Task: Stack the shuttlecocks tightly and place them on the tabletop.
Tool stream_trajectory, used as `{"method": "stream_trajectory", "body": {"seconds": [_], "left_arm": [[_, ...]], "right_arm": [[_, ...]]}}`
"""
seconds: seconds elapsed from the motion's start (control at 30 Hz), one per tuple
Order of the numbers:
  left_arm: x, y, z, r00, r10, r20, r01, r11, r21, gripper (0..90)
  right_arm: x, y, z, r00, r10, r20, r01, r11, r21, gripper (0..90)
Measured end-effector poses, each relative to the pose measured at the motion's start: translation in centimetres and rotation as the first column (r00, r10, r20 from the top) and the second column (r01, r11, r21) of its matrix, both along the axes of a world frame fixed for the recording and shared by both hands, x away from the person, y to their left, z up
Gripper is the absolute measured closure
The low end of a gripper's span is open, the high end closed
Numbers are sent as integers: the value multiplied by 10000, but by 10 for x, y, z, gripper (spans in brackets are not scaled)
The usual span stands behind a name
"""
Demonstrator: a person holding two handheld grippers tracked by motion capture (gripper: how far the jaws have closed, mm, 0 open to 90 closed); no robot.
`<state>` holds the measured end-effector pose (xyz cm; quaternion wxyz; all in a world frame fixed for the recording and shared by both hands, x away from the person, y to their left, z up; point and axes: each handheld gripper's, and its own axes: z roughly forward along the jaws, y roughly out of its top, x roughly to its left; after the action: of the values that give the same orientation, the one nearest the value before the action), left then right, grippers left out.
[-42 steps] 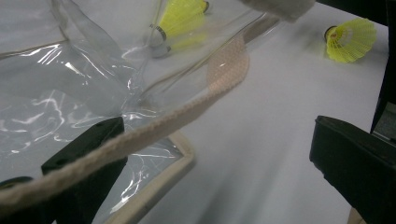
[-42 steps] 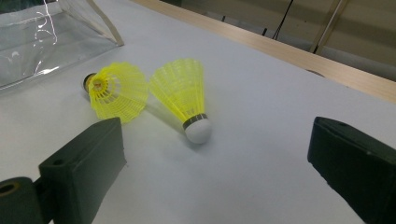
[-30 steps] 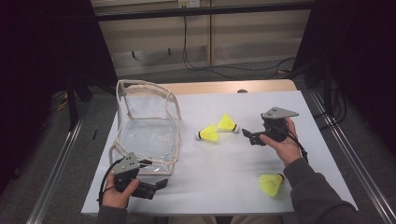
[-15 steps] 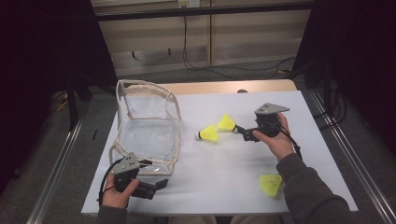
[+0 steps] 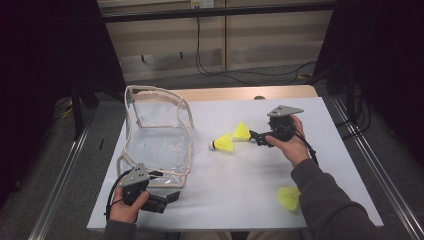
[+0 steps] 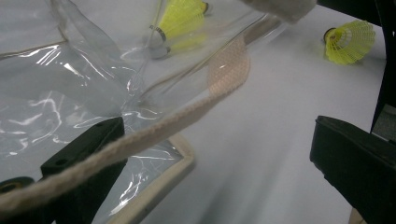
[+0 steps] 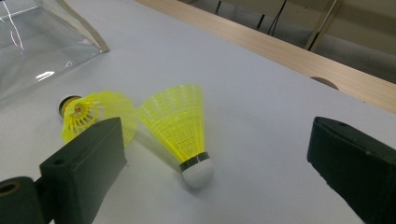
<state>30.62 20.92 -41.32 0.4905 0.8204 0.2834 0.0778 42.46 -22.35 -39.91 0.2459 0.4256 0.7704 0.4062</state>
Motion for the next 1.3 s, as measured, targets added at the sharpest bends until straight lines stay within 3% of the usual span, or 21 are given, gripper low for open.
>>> {"method": "stream_trajectory", "body": {"seconds": [1.3], "left_arm": [[1,-1,-1,10000,-8,-21,8,10000,-83,37]], "right_arm": [[26,25,-1,9988,-75,-478,62,9996,-284,39]]}}
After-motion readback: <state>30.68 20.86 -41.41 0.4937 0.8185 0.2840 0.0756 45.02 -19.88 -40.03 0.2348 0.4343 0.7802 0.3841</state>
